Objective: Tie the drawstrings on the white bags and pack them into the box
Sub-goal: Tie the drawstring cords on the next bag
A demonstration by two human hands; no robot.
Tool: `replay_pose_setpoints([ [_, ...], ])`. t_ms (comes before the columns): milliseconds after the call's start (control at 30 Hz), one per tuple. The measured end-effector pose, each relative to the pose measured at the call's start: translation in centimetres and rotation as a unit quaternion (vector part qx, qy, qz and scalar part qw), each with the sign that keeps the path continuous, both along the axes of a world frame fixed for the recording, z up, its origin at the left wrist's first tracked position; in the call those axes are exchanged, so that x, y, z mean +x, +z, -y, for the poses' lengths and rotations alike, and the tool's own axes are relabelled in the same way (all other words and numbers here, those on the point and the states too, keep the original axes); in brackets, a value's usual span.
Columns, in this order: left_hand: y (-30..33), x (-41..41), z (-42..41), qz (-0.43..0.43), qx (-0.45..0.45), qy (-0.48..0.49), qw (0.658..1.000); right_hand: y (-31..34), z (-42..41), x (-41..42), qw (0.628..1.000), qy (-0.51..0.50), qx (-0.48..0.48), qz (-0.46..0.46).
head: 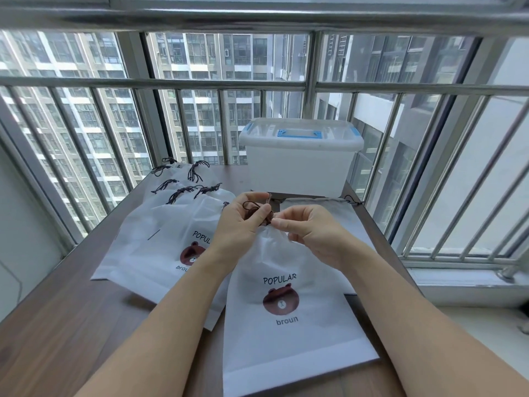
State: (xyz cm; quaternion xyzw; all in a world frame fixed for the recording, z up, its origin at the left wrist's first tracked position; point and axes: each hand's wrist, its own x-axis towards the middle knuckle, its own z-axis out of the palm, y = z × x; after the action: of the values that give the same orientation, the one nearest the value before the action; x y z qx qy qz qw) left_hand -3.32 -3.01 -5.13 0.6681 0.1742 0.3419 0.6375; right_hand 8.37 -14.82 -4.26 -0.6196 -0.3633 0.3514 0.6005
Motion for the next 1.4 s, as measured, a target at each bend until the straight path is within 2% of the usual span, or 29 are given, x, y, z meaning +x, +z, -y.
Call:
replay_pose_setpoints([
  [233,0.0,-0.3,-0.6,0.006,0.083,0.01,0.996,-0.2,-0.2,-0.5,0.998,-0.057,0.038,0.014],
  [500,-0.1,-0.3,-0.2,0.015,0.079,0.051,0.995,-0.5,-0.5,-0.5,0.99,-0.089,0.082,0.072],
  [733,0.0,-0.1,0.4,0.023,0.099,0.038,0.994,-1.3,-1.3,-0.4,0.982,-0.142,0.076,0.101],
  [833,0.0,-0.1,0.4,0.027,0.09,0.015,0.996,-1.5,-1.5,-0.3,0.987,-0.128,0.03,0.097],
  [967,-0.2,-0.1,0.1,0.028,0.078,-0.001,0.997,-1.7,-1.7,-0.5,0.997,-0.066,-0.022,0.037],
  [1200,-0.6,0.4,0.2,0.01,0.119,0.018,0.993,-1.3,-1.3,0.0,0.99,-0.095,0.04,-0.094],
  [1400,-0.3,0.4,0.1,0.02,0.082,0.025,0.996,-0.2,-0.2,0.8,0.972,0.035,0.029,-0.231],
])
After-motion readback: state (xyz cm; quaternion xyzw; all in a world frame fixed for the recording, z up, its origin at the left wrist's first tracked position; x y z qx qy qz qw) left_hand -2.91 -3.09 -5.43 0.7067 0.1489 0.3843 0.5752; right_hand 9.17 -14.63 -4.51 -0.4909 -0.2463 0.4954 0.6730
